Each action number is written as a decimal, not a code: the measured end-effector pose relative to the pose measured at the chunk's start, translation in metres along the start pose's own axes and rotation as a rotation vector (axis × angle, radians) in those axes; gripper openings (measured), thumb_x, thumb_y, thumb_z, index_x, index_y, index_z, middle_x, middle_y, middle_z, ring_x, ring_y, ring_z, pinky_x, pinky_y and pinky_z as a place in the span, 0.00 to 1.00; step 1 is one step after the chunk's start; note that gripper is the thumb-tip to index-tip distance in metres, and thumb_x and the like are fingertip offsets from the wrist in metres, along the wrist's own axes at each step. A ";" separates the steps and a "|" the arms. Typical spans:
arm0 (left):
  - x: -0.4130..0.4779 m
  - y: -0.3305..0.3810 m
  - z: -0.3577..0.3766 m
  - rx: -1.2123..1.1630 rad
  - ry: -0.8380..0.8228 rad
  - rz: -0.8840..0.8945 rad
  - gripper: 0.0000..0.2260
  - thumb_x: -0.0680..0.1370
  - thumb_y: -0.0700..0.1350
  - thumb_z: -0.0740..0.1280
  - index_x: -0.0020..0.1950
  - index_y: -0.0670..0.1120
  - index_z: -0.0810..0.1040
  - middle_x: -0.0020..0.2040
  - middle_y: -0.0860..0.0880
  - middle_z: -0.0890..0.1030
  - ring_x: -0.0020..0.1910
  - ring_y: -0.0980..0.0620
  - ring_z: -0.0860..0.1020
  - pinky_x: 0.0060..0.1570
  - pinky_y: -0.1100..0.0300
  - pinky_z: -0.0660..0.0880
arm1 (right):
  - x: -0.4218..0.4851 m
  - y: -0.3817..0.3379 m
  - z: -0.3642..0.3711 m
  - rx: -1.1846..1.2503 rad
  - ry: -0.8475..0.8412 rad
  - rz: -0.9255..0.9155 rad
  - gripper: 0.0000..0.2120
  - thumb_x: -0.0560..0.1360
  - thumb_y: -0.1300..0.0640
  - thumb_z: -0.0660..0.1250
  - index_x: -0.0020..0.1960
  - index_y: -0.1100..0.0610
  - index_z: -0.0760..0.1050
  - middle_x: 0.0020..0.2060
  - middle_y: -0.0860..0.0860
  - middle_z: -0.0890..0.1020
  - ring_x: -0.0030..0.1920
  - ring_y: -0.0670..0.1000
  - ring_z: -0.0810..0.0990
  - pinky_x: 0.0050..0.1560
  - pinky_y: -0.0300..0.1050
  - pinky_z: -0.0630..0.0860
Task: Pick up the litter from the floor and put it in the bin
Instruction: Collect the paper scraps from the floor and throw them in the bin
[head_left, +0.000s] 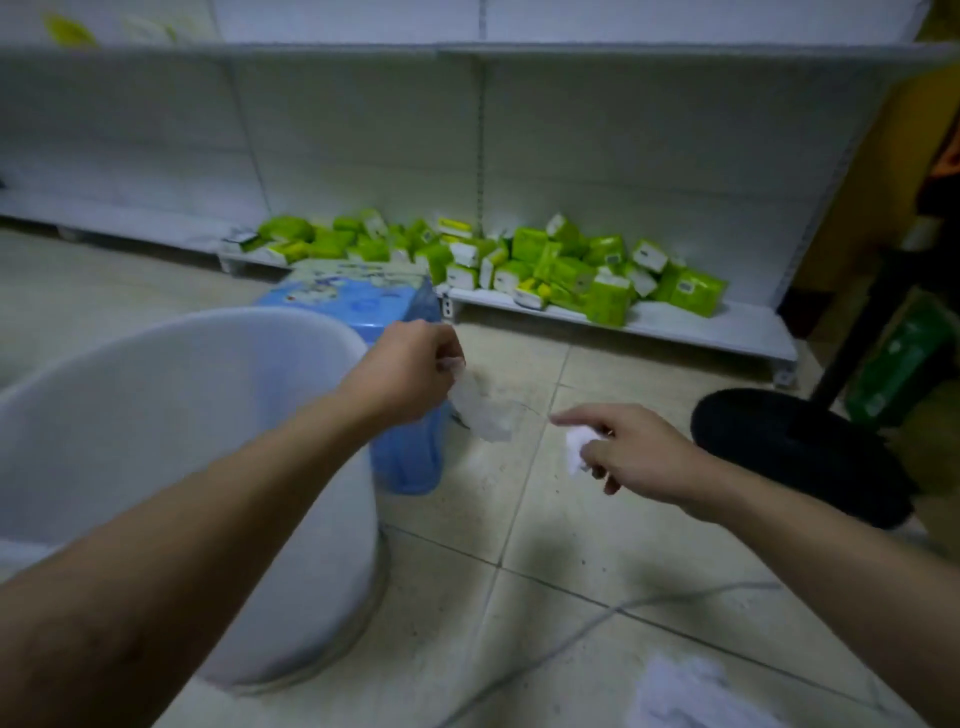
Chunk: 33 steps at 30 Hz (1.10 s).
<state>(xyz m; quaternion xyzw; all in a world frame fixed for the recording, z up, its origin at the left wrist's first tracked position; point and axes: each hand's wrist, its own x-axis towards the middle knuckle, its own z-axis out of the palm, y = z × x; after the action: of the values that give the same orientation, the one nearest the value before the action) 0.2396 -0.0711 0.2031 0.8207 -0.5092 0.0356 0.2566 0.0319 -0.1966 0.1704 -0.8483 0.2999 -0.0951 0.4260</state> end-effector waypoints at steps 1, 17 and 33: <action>-0.001 -0.015 -0.015 -0.006 0.036 -0.028 0.06 0.73 0.40 0.65 0.44 0.46 0.81 0.42 0.46 0.83 0.43 0.47 0.79 0.39 0.62 0.67 | 0.011 -0.021 0.006 0.026 0.036 -0.043 0.21 0.72 0.66 0.61 0.61 0.49 0.75 0.40 0.51 0.80 0.34 0.50 0.77 0.33 0.47 0.77; -0.097 -0.216 -0.118 0.184 -0.041 -0.439 0.20 0.71 0.49 0.72 0.63 0.48 0.76 0.63 0.45 0.76 0.58 0.47 0.76 0.57 0.57 0.72 | 0.103 -0.185 0.202 -0.355 -0.089 -0.375 0.23 0.69 0.48 0.70 0.64 0.43 0.74 0.65 0.45 0.75 0.65 0.51 0.72 0.66 0.50 0.68; -0.037 -0.052 -0.020 -0.026 -0.117 0.153 0.27 0.73 0.56 0.69 0.70 0.53 0.67 0.69 0.51 0.72 0.66 0.51 0.70 0.62 0.59 0.66 | 0.029 -0.088 0.044 -0.679 0.161 -0.230 0.37 0.69 0.43 0.69 0.74 0.45 0.59 0.73 0.47 0.67 0.72 0.51 0.66 0.71 0.52 0.64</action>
<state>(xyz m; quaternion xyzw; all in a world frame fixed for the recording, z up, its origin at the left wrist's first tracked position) 0.2706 -0.0130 0.1887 0.7767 -0.5850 0.0008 0.2336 0.1108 -0.1443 0.2093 -0.9593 0.2498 -0.1039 0.0816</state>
